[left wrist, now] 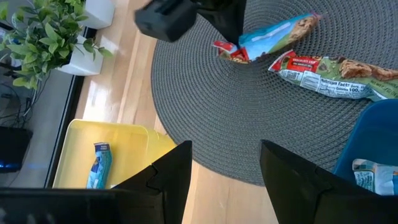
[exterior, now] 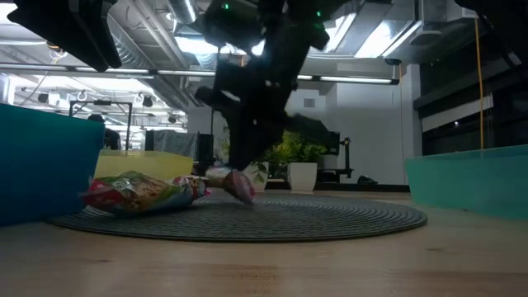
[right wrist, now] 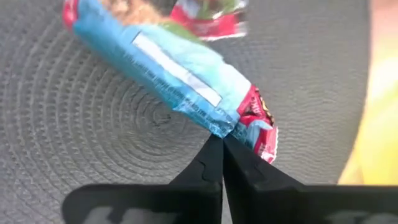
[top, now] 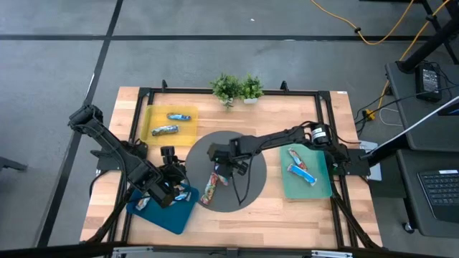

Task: Pick and place Granola Bars by type
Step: Put the red granola bar into the green bin

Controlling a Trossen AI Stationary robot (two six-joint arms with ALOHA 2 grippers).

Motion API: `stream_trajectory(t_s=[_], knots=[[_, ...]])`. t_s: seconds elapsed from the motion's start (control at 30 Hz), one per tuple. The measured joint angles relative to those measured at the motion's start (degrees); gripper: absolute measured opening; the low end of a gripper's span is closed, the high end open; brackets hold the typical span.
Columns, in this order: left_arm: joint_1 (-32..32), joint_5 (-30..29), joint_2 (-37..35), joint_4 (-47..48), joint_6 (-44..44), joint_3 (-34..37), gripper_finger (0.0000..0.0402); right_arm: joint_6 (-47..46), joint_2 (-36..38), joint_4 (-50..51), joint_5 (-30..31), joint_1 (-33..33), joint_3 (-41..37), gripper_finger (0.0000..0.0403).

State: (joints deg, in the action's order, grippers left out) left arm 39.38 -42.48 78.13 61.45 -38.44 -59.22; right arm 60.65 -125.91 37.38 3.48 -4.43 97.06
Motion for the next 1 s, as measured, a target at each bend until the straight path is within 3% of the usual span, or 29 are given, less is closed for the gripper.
stream_trajectory(t_s=[0.6,0.8,1.0], knots=[[-0.28,-3.28,0.00,-0.13,2.17,0.00,0.0181,-1.60,0.13,2.78,4.60,-0.28,10.52,0.0003],[-2.31,-4.25,0.00,-1.57,1.70,0.00,0.0198,0.07,0.15,1.86,10.01,-0.39,11.82,0.0002],[-4.95,-3.93,0.02,-3.77,2.91,0.00,0.0229,-0.05,0.20,1.41,10.08,-0.37,12.39,0.0002]])
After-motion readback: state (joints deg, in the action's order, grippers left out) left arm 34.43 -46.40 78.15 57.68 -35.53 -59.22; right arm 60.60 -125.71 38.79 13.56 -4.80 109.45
